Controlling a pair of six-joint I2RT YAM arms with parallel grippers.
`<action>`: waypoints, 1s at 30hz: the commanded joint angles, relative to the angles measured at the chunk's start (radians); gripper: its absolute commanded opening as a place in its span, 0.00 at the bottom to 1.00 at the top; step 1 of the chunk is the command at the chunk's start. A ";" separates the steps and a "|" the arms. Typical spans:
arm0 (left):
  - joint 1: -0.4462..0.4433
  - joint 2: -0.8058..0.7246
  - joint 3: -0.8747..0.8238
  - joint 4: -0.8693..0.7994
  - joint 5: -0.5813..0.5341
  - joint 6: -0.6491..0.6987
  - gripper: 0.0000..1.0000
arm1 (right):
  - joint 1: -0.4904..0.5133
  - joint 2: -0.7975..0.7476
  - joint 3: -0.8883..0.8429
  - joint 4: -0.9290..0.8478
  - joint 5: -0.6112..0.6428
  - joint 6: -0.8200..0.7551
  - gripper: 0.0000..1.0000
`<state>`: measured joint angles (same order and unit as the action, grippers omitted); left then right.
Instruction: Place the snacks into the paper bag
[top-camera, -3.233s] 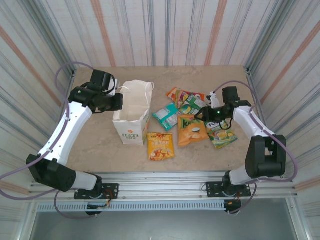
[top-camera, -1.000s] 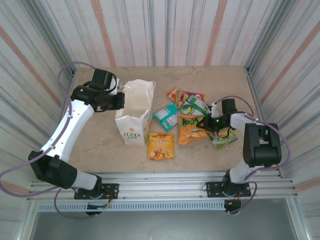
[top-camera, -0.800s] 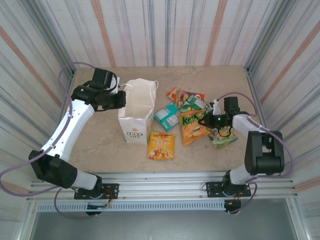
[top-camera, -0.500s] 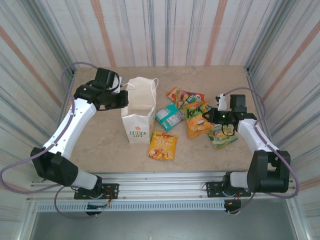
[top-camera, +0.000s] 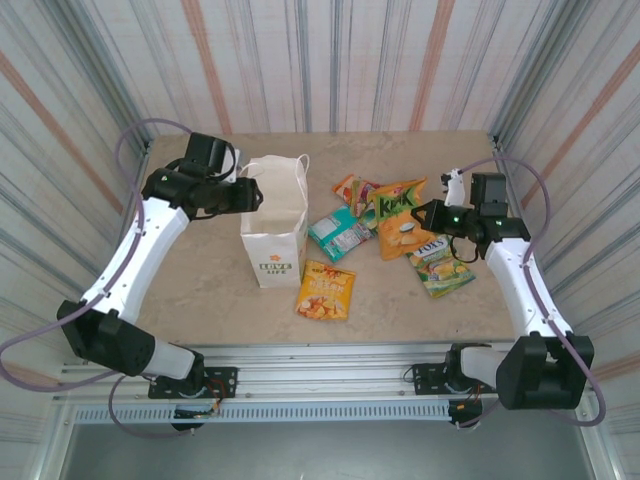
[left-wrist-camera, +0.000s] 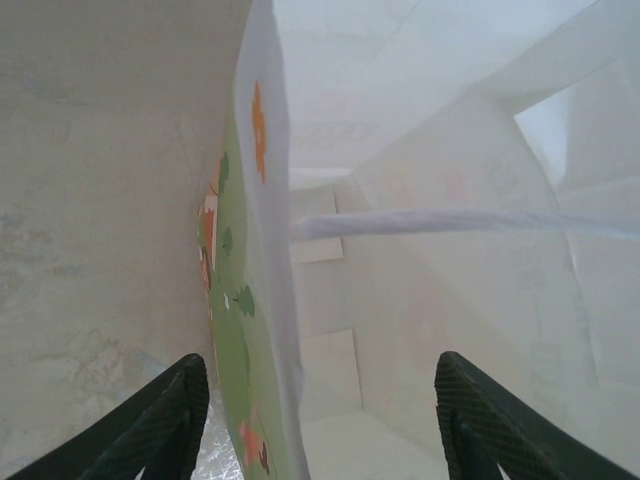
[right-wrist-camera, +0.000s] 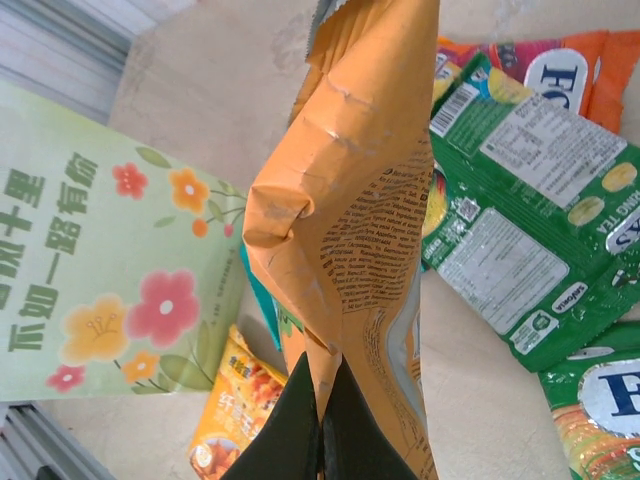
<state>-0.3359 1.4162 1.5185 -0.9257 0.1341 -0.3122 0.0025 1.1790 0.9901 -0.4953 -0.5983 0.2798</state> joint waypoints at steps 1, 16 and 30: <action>-0.003 -0.049 0.029 -0.007 0.003 0.038 0.66 | 0.013 -0.018 0.054 -0.081 0.013 0.009 0.00; 0.010 -0.087 0.004 0.033 -0.017 0.076 0.46 | 0.136 0.042 0.497 -0.294 0.096 0.065 0.00; 0.011 -0.117 -0.039 0.083 0.004 0.059 0.00 | 0.327 0.090 0.759 -0.187 0.242 0.147 0.00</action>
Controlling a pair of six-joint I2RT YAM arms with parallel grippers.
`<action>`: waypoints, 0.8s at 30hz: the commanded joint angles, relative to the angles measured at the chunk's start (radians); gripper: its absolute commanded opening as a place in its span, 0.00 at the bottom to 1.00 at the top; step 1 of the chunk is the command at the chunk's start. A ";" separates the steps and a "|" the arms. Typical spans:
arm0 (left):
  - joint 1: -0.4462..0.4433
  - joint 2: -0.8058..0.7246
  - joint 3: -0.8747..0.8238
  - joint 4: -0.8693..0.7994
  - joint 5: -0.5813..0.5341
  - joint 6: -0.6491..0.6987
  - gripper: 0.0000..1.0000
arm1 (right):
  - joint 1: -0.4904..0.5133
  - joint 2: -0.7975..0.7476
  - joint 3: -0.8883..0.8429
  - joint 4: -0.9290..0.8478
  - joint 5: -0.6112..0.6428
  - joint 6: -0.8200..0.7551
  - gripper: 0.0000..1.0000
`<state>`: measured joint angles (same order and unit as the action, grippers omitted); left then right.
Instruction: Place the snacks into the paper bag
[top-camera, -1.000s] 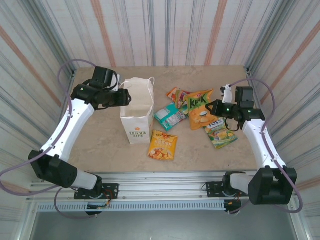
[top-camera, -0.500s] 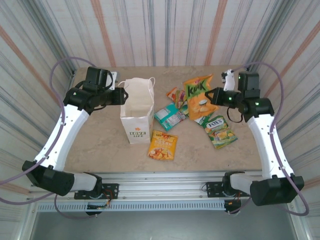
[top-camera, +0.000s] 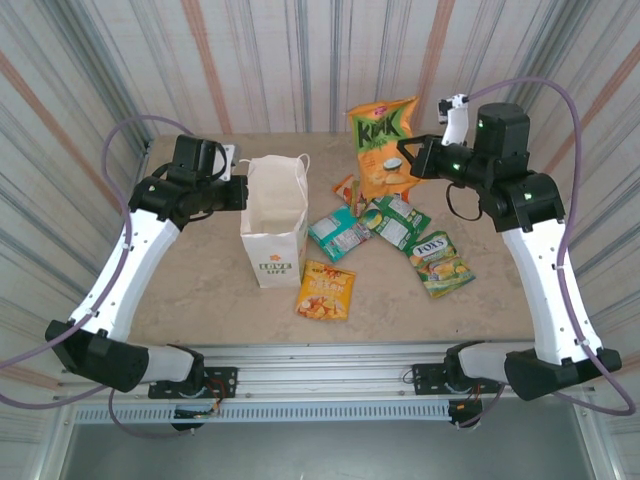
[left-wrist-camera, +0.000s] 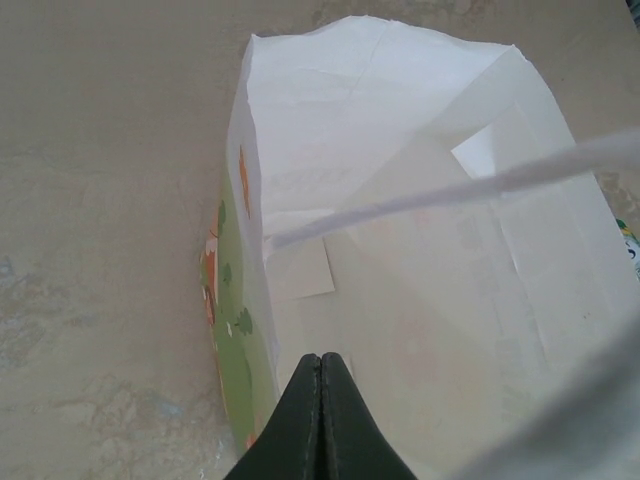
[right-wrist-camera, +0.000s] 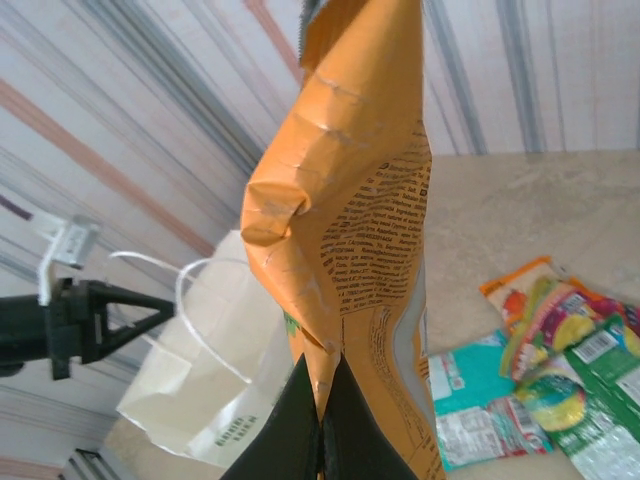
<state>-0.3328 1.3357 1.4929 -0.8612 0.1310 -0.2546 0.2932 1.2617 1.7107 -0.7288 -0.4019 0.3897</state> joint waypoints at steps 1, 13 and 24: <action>0.007 -0.039 -0.017 0.024 0.011 -0.001 0.00 | 0.054 0.011 0.041 0.066 0.046 0.048 0.00; 0.007 -0.054 -0.050 0.051 0.024 -0.037 0.00 | 0.305 0.138 0.081 0.299 0.105 0.265 0.00; 0.007 -0.062 -0.073 0.065 0.028 -0.063 0.00 | 0.438 0.201 0.046 0.383 0.277 0.445 0.00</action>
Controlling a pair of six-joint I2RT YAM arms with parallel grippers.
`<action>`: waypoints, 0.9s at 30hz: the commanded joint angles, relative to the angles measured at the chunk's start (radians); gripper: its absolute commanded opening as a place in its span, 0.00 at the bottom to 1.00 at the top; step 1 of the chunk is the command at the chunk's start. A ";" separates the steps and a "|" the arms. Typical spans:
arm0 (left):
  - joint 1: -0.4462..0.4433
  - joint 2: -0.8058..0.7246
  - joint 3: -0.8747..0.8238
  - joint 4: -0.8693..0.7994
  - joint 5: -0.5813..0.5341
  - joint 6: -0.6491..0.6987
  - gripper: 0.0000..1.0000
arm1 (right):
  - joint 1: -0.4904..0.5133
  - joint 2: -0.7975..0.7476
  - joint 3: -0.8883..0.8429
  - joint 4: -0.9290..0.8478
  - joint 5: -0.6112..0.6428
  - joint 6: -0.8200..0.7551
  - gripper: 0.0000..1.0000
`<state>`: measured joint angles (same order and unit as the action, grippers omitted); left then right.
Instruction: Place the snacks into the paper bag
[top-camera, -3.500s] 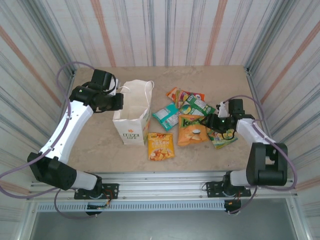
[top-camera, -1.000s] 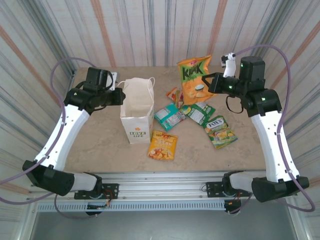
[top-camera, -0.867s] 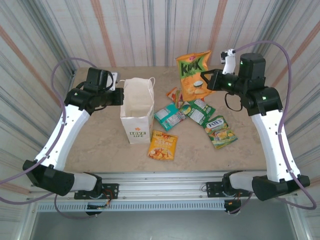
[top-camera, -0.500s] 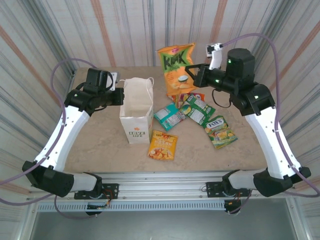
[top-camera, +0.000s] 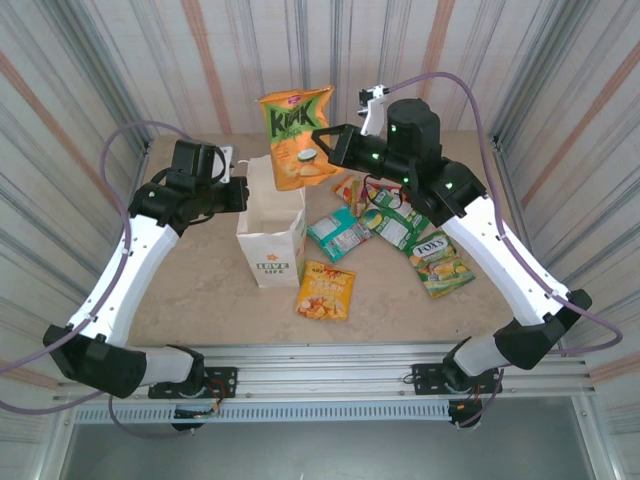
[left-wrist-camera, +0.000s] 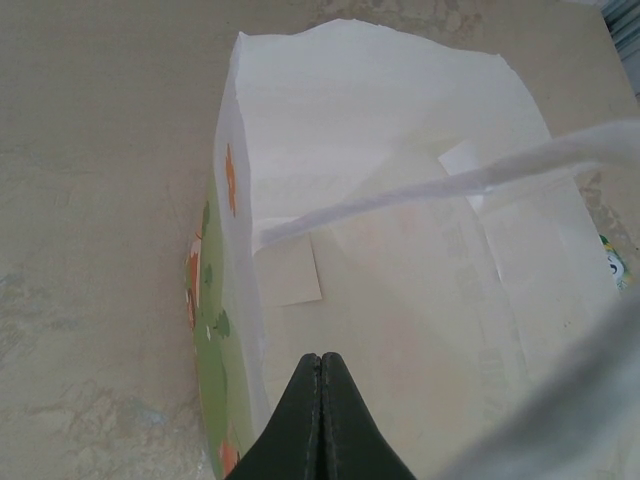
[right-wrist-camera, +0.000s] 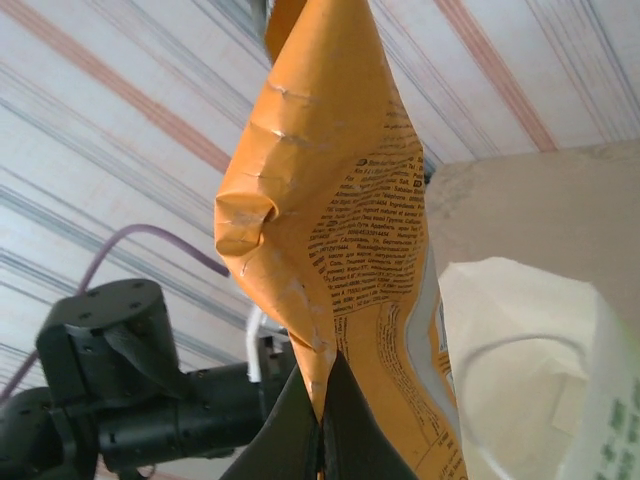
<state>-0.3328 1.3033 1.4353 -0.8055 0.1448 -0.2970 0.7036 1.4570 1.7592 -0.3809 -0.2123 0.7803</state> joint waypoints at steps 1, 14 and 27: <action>0.008 -0.030 -0.016 0.012 0.016 -0.021 0.00 | 0.031 0.010 -0.005 0.022 0.100 0.056 0.00; 0.008 -0.039 -0.011 0.022 0.015 -0.025 0.00 | 0.085 0.067 -0.014 -0.188 0.235 0.021 0.00; 0.008 -0.045 -0.008 0.034 0.016 -0.027 0.00 | 0.149 0.073 0.029 -0.290 0.351 0.015 0.00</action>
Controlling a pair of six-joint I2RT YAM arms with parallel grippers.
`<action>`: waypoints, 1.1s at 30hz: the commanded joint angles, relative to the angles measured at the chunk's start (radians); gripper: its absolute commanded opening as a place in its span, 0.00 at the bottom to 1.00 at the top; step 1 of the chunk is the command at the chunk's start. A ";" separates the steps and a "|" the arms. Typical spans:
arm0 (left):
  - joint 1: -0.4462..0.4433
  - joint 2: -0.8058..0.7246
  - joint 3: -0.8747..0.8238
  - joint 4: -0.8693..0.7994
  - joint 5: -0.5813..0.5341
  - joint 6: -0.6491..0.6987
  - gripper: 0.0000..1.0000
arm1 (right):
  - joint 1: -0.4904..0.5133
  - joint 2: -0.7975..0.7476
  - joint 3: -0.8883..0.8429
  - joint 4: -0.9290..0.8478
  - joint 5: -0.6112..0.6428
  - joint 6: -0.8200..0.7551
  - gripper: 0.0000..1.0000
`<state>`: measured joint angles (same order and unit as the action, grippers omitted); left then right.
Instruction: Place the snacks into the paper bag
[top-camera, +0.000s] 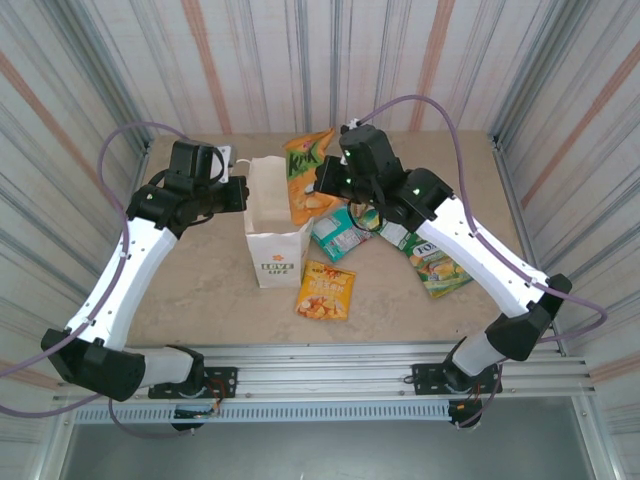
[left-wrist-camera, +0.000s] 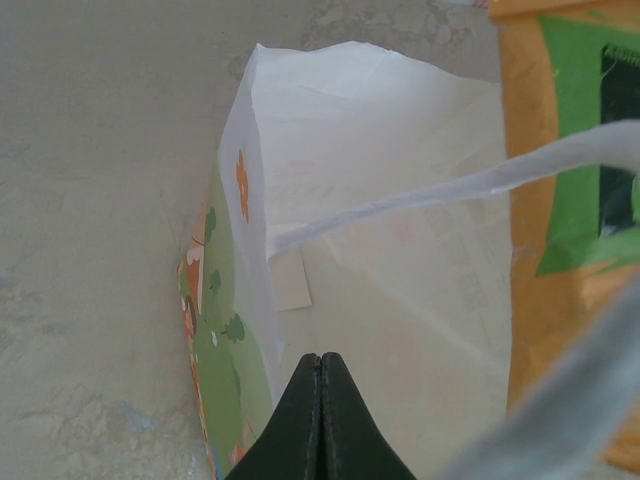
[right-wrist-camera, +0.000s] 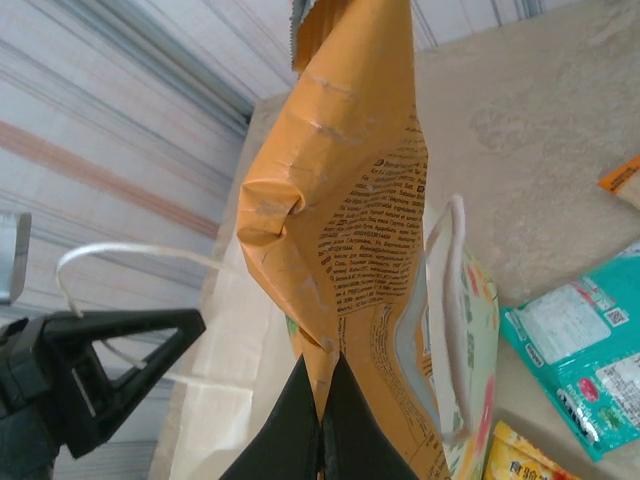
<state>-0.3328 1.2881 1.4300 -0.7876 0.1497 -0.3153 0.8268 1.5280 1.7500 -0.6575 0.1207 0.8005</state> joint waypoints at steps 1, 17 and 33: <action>0.007 -0.030 -0.002 0.017 0.013 -0.008 0.00 | 0.040 0.006 0.043 -0.008 0.021 0.001 0.00; -0.001 -0.011 0.000 0.025 0.027 -0.013 0.00 | 0.071 0.144 0.072 0.054 -0.090 0.063 0.00; -0.003 -0.016 -0.005 0.028 0.005 -0.014 0.00 | 0.086 0.117 0.058 -0.093 0.049 0.043 0.12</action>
<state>-0.3340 1.2881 1.4300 -0.7765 0.1570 -0.3187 0.9043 1.6505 1.7897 -0.7464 0.1455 0.8394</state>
